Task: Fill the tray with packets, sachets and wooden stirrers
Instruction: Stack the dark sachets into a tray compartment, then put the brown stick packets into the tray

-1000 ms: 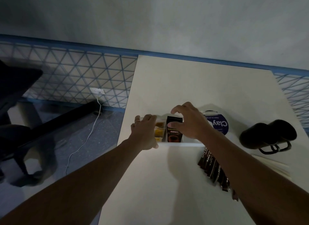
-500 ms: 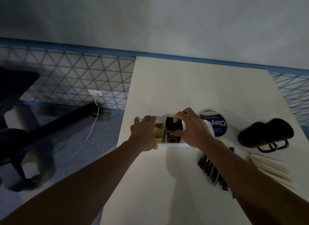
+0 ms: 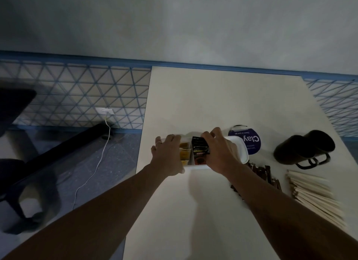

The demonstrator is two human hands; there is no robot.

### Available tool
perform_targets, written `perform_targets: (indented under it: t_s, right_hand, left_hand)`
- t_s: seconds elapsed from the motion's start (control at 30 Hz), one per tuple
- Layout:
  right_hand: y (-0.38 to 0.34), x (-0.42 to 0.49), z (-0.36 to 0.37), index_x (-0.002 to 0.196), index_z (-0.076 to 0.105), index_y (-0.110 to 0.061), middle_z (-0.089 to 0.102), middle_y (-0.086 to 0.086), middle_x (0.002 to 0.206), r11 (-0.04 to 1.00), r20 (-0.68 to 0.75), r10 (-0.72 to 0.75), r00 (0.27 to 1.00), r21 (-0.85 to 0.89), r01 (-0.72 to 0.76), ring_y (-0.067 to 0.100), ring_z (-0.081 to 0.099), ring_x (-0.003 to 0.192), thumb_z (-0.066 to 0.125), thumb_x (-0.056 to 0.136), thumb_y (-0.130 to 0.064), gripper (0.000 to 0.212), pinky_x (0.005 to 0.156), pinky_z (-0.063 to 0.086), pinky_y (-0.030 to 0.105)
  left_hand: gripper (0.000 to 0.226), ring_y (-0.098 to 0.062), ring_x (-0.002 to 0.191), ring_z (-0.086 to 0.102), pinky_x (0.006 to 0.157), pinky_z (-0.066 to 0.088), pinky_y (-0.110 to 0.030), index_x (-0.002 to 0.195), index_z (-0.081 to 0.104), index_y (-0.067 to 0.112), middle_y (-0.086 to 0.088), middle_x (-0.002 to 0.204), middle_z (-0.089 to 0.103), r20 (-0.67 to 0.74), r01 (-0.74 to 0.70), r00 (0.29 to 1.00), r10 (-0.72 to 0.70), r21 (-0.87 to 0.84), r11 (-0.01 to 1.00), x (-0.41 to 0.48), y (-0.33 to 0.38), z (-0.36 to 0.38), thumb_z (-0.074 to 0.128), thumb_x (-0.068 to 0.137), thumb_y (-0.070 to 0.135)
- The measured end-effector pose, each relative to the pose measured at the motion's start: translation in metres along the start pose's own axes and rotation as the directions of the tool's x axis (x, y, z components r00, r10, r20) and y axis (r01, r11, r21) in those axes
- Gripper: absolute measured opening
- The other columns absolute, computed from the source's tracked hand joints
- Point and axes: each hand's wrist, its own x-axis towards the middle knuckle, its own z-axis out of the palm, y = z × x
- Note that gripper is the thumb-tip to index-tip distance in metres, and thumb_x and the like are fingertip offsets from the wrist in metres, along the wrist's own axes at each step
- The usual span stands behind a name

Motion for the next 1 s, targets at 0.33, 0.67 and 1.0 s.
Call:
perform_targets:
  t_s: [0.33,0.67,1.0]
  right_hand:
    - [0.011,-0.024,-0.008,0.139,0.039,-0.031,0.045,0.003,0.134,0.98,-0.169,0.122,0.978,0.175,-0.092,0.025,0.062,0.1,0.07,0.084,-0.032,0.063,0.066,0.049,0.034]
    - [0.069,-0.08,-0.019,0.12,0.063,-0.018,0.059,-0.001,0.106,0.85,-0.257,0.422,0.869,0.445,-0.28,0.013,0.058,0.088,0.069,0.088,-0.025,0.033,0.069,0.045,0.024]
    - [0.14,-0.136,-0.003,0.072,0.061,-0.004,0.058,0.004,0.063,0.781,-0.078,0.561,0.824,0.381,-0.495,0.009,0.053,0.052,0.065,0.088,-0.003,0.016,0.041,0.038,0.013]
  left_hand:
    - [0.115,-0.043,0.147,0.004,0.117,0.011,-0.061,0.152,0.015,0.023,-0.005,0.158,0.02,0.003,-0.015,1.0,0.015,-0.01,1.0,-0.003,0.008,-0.009,0.086,0.063,0.043]
    - [0.035,-0.013,0.084,0.063,0.082,0.052,-0.028,0.104,0.07,0.017,0.004,0.092,0.069,-0.218,-0.298,0.948,0.232,-0.352,0.887,-0.015,0.083,-0.008,0.083,0.073,0.026]
    - [0.019,-0.019,0.088,0.062,0.071,0.041,-0.026,0.099,0.063,0.004,-0.009,0.098,0.068,0.085,-0.218,0.968,0.237,-0.187,0.958,-0.022,0.134,0.08,0.058,0.094,0.021]
